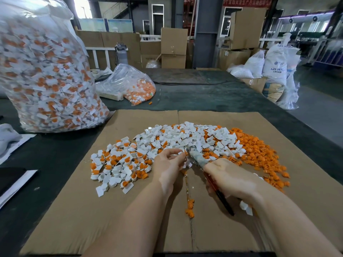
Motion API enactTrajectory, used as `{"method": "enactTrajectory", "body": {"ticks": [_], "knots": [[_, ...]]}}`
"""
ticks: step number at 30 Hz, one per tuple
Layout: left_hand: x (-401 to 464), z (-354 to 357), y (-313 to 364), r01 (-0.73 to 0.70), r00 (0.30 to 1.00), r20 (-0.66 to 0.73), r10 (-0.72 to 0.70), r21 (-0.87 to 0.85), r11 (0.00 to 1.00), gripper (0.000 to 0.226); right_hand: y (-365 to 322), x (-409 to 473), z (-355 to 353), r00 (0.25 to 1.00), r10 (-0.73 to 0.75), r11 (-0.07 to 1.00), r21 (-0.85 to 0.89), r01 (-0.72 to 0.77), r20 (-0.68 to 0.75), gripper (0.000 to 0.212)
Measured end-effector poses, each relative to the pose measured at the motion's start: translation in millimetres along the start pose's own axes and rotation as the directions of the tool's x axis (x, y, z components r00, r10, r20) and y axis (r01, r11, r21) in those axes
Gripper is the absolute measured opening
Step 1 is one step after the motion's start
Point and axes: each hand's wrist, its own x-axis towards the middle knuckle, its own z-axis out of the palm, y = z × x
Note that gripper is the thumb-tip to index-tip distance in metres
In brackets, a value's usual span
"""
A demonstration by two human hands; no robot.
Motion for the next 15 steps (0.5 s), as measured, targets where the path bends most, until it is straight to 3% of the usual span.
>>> {"method": "enactTrajectory", "body": {"ticks": [15], "knots": [[-2.2, 1.2, 0.6, 0.018, 1.000, -0.014, -0.018, 0.010, 1.000, 0.011, -0.7, 1.4, 6.9, 0.998, -0.044, 0.990, -0.139, 0.039, -0.033, 0.027]]}}
